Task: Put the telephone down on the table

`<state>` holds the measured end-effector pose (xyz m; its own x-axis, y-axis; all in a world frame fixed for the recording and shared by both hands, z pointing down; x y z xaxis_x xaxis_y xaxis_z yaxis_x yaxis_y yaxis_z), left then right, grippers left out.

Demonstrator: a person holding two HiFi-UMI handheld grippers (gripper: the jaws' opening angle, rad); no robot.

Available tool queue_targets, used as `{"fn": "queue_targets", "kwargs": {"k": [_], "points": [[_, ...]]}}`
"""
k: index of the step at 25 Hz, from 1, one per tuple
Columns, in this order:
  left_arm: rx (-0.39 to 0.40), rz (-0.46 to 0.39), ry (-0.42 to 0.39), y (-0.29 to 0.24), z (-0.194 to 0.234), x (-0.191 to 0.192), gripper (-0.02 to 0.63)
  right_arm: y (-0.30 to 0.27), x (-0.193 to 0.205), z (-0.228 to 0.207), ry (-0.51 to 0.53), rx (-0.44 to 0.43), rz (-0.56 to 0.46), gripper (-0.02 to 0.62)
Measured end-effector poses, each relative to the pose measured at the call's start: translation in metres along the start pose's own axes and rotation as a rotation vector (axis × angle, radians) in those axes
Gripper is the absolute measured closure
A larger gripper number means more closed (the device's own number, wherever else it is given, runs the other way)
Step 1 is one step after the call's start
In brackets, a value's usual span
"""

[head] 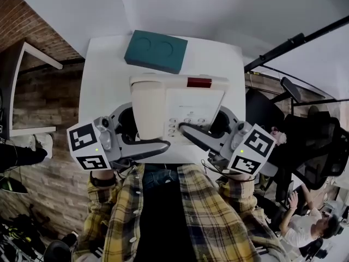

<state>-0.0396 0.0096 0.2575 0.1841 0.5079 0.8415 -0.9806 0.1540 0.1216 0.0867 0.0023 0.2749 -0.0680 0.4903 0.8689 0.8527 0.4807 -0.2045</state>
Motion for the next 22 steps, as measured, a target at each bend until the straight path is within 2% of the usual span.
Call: {"fn": "queue_targets", "kwargs": {"k": [8,22], "points": [[0.015,0.014,-0.004,0.003,0.009,-0.009,0.19,-0.008,-0.004,-0.004,-0.015,0.013,-0.027,0.318],[0.008,0.033,0.031,0.001,0.029,-0.004,0.189,-0.017,0.001,-0.02,-0.042,0.025,0.0,0.318]]}}
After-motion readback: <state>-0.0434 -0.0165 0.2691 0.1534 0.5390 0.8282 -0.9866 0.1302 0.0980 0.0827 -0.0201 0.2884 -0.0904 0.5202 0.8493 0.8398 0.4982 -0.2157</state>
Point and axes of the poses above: the fingertips, and each gripper's own axes: y backward along the fingers, z to its left, x out of its underside, the point moved 4 cm from there along y, backward along the fingers, and after that the axes turned 5 degrees about x, right-handed, at the moved point
